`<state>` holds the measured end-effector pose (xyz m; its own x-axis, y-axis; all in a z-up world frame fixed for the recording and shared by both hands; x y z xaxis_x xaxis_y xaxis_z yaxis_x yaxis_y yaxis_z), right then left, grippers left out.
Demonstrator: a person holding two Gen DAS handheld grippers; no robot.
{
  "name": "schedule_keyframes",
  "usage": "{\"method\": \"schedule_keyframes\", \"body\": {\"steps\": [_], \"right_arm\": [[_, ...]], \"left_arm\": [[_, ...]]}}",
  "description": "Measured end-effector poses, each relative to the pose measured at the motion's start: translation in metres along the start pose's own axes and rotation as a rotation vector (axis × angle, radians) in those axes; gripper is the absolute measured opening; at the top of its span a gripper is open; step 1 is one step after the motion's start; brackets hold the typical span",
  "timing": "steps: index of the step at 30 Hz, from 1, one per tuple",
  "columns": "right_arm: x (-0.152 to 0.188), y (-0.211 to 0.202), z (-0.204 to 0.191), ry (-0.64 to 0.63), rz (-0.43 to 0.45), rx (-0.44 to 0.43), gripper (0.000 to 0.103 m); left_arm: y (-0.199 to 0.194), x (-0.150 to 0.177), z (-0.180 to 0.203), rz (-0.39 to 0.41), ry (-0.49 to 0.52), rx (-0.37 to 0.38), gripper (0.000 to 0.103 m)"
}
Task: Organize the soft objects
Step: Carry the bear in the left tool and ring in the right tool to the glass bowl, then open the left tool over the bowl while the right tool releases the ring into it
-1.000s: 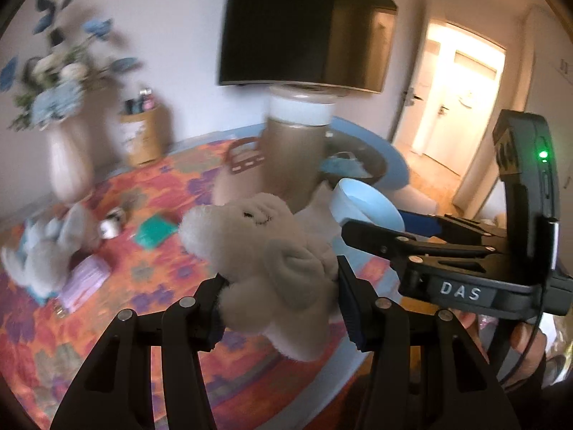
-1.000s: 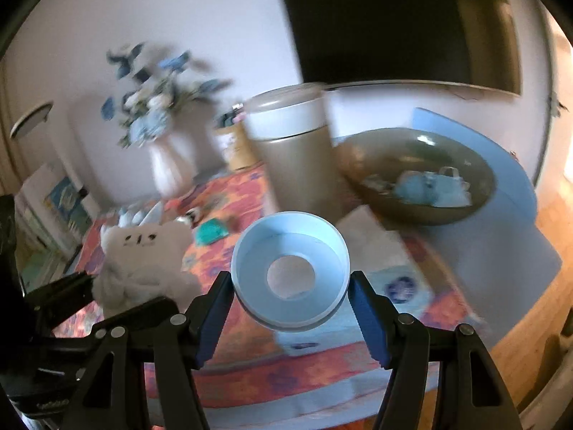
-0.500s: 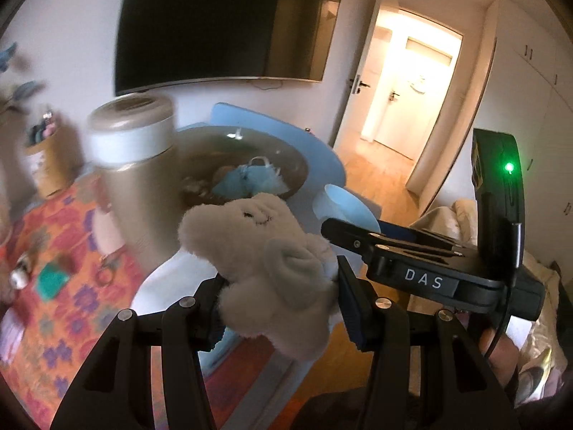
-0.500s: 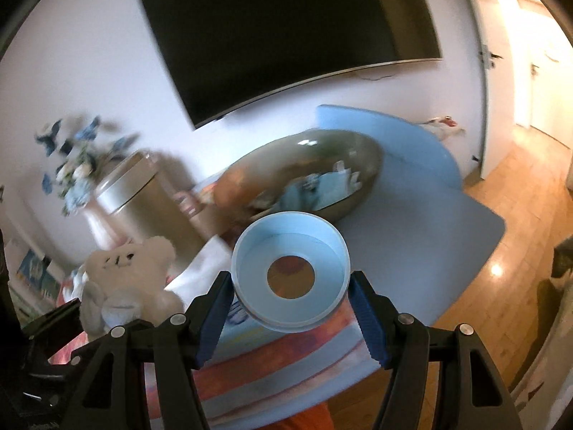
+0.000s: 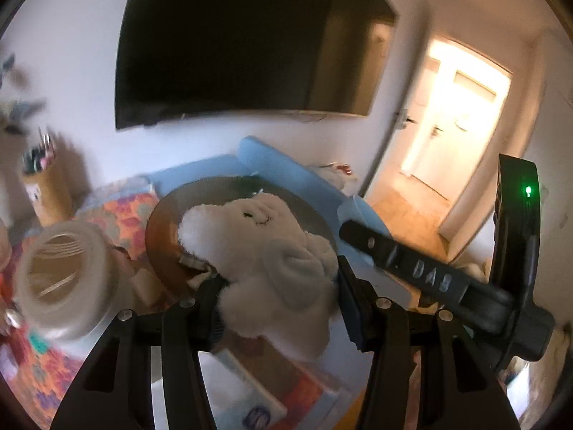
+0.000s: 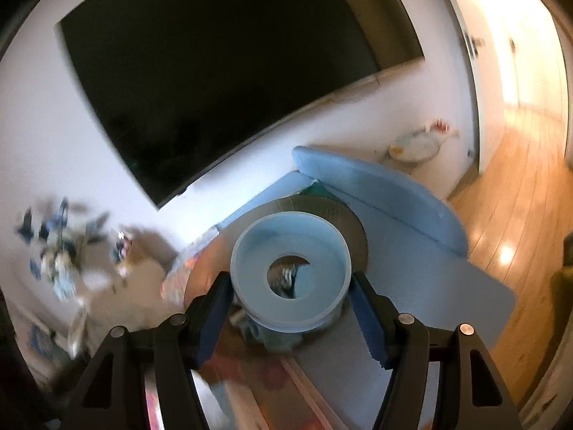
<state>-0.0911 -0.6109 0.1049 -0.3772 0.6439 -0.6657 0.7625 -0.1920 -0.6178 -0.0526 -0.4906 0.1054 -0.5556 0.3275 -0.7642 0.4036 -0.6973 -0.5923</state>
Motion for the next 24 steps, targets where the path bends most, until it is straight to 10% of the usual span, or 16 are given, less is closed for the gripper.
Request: {"method": "schedule_keyframes", "body": {"steps": [5,8,13,24], "right_arm": [[-0.021,0.045,0.008,0.088,-0.089,-0.055,0.069],[-0.021,0.064,0.009,0.098,-0.145,-0.078,0.073],[-0.013,0.064,0.016,0.102,-0.163,-0.088,0.073],[0.000,-0.027,0.007,0.064,-0.045,-0.112,0.083]], "left_arm": [[0.036,-0.006,-0.008,-0.022,-0.009,-0.056,0.056],[0.054,-0.003,-0.011,-0.075,-0.044,-0.008,0.081],[0.053,0.002,-0.004,-0.068,-0.016,-0.010,0.082],[-0.047,0.010,0.029,0.023,0.117,0.067,0.082]]}}
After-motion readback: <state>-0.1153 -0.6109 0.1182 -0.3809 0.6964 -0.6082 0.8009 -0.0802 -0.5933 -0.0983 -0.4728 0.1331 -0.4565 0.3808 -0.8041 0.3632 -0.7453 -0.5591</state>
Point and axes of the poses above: each gripper's, at about its wrist camera, not at the fingertips, and y roughly the way its jaws point, z to its right, x to its underside, the point moved 9 cm from there along y, roughly the way its jaws point
